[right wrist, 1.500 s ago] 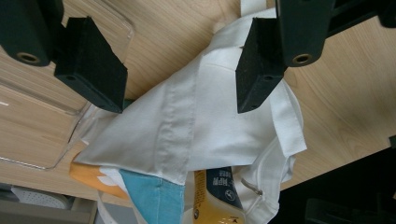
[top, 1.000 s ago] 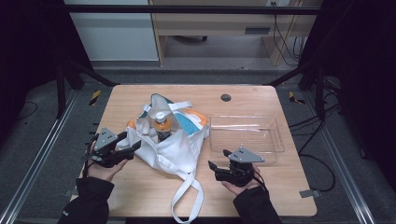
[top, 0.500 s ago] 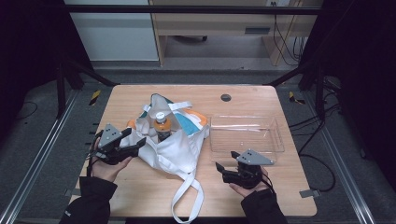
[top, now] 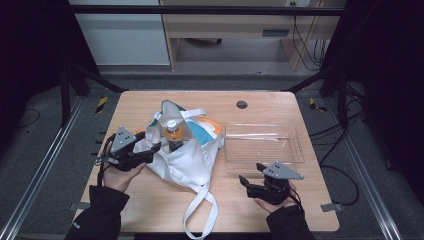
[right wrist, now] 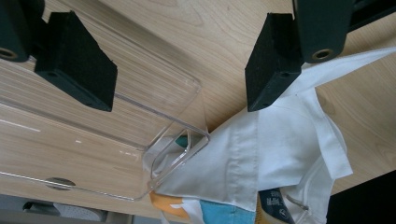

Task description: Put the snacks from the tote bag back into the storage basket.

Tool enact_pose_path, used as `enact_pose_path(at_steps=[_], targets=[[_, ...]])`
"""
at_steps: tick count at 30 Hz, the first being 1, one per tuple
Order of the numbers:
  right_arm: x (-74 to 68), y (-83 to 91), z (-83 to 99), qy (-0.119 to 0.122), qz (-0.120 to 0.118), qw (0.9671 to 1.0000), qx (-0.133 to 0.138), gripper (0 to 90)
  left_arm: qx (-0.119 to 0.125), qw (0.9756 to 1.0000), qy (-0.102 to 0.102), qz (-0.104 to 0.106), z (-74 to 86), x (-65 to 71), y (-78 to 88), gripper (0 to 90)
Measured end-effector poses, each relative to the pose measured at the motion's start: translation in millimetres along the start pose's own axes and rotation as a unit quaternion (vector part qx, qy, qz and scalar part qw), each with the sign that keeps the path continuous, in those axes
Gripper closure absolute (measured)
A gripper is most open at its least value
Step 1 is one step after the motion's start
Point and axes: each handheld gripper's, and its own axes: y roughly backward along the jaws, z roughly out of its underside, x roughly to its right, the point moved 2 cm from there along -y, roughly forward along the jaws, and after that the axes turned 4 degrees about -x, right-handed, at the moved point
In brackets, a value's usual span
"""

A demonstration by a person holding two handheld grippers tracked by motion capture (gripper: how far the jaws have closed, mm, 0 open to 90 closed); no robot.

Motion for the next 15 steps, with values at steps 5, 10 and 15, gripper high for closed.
enact_pose_path(at_steps=[5, 10, 15], targets=[[3.3, 4.9, 2.7, -0.004, 0.003, 1.0000, 0.002, 24.2, 0.002, 1.0000, 0.002, 0.001, -2.9, -0.2, -1.7, 31.4], [7.1, 10.1, 6.9, -0.006, 0.005, 1.0000, 0.000, 22.1, 0.005, 1.0000, 0.002, 0.000, -7.4, -0.1, -5.0, 31.4], [9.5, 11.6, 9.7, -0.007, 0.006, 1.0000, -0.004, 20.3, 0.006, 1.0000, 0.003, 0.001, -9.6, 0.4, -8.1, 31.3]])
